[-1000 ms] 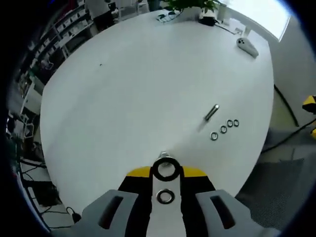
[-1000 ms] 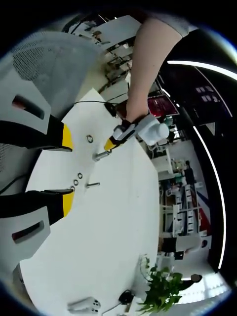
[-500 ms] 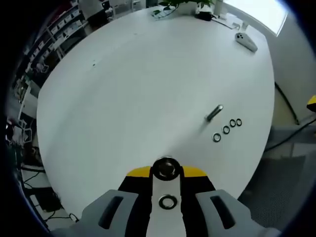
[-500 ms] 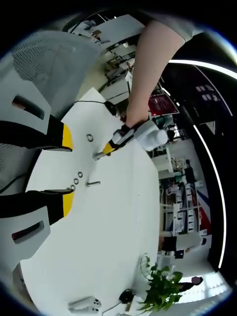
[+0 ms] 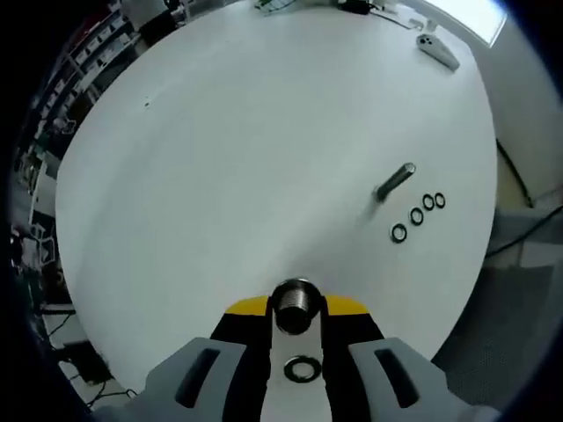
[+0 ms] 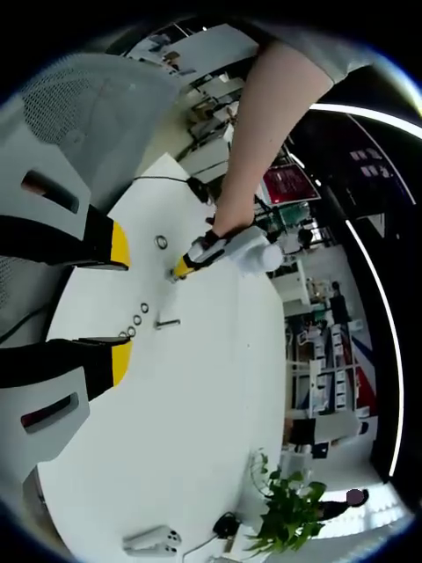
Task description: Place the washer onto the threaded stud by aligning its center hole with the stud, sliding it down to the base, and recovering from edge contact or off-axis alignment until the washer reaches the visible bottom stop.
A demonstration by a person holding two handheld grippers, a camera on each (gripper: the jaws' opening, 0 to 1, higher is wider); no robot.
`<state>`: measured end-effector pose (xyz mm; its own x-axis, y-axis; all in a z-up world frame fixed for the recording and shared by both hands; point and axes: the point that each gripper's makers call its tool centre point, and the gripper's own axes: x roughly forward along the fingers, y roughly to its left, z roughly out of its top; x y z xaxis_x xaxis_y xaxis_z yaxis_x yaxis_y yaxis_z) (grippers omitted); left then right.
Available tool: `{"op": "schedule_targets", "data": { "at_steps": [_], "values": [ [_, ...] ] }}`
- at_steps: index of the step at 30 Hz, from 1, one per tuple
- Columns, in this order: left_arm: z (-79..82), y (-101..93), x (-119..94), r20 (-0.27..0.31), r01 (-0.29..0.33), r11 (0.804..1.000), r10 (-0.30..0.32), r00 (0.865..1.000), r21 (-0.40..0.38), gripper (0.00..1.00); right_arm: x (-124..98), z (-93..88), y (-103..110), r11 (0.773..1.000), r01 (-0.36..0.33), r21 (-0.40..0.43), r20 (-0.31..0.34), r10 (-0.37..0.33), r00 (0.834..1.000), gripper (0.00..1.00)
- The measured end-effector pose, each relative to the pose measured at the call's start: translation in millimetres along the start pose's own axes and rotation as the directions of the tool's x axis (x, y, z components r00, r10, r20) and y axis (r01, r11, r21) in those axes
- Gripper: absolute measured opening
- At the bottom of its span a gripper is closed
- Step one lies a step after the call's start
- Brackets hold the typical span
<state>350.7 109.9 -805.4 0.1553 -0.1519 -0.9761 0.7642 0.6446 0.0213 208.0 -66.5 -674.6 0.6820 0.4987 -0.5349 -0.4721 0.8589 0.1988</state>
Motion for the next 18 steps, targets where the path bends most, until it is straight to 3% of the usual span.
{"op": "schedule_targets", "data": {
  "at_steps": [12,18],
  "values": [
    [-6.6,2.0,10.1,-0.011,-0.014,1.000,0.014,1.000,0.003,0.19,-0.5,-0.9,-1.2,1.000,0.008,0.003,-0.003,-0.008,1.000,0.32],
    [-6.1,4.8,9.6,0.010,0.004,0.999,-0.003,1.000,-0.041,0.21,-0.5,-1.1,-0.6,1.000,0.007,0.003,-0.003,-0.007,1.000,0.32]
  ]
}}
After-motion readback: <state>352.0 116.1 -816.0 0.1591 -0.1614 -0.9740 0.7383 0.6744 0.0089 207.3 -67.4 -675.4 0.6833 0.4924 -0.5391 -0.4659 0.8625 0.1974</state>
